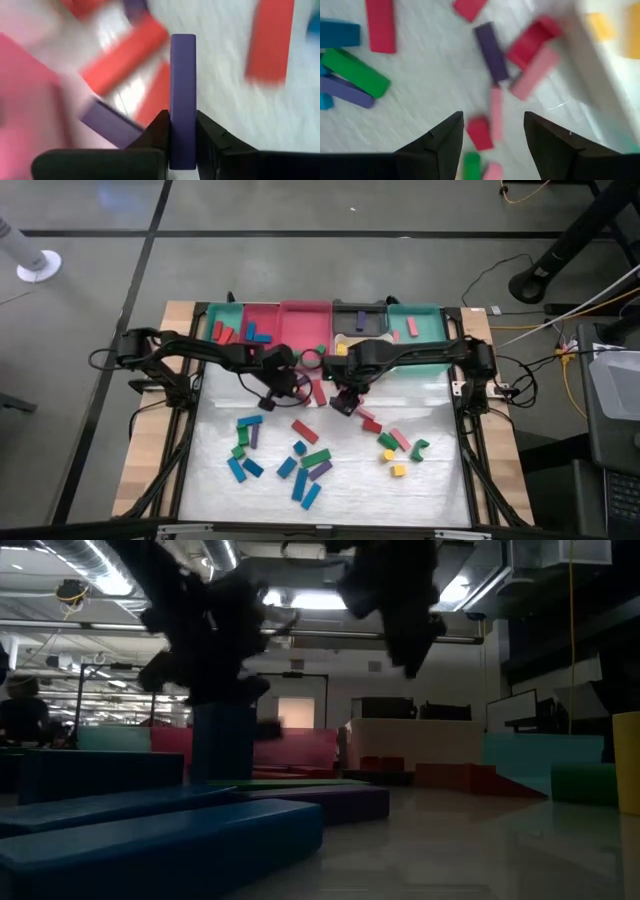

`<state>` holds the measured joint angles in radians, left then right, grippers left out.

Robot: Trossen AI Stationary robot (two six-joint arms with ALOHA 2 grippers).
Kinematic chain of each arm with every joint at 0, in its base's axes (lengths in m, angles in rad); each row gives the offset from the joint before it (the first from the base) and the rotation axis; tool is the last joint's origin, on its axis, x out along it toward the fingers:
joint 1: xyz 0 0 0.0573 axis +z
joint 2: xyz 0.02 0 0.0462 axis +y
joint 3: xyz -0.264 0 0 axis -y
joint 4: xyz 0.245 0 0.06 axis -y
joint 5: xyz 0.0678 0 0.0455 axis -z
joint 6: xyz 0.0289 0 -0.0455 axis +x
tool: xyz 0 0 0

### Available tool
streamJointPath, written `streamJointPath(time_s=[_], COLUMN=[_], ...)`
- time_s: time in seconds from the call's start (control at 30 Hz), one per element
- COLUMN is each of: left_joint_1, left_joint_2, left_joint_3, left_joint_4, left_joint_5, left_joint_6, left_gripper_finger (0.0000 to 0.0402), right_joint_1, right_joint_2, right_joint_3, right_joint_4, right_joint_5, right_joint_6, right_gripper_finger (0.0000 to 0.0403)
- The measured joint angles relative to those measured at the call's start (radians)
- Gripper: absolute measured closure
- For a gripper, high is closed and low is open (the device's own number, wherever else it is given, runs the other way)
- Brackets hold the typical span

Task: Sort blocks
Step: Put the violet block into the black bin

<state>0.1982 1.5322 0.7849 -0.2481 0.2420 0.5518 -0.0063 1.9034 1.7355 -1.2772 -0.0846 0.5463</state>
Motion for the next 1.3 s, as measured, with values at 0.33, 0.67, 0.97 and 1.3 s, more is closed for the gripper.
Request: streamJointPath(time_s=[0.33, 0.67, 0.97, 1.3], left_joint_1=[0.056, 0.214, 0.289, 0.307], left_joint_2=[-0.026, 0.179, 0.448, 0.502], left_joint_3=[0.101, 0.152, 0.39, 0.481], left_joint_4=[0.484, 0.832, 0.817, 0.722], left_joint_5=[-0.016, -0.069, -0.069, -0.145], left_joint_6=[-0.127, -0.258, -0.391, -0.421], left_gripper_finger=[0.0363, 0.0363, 0.0345, 0.0292], right_joint_1=[0.0, 0.0, 0.0, 0.0], right_joint_2=[-0.186, -0.23, -0.229, -0.229], right_joint_3=[0.0, 0.0, 0.0, 0.0], right_joint_4=[-0.059, -0.052, -0.029, -0.024], right_joint_5=[0.191, 0.205, 0.205, 0.165], right_joint_6=[0.061, 0.055, 0.052, 0.051], right_gripper_finger=[0.0194, 0.0194, 0.0194, 0.0194])
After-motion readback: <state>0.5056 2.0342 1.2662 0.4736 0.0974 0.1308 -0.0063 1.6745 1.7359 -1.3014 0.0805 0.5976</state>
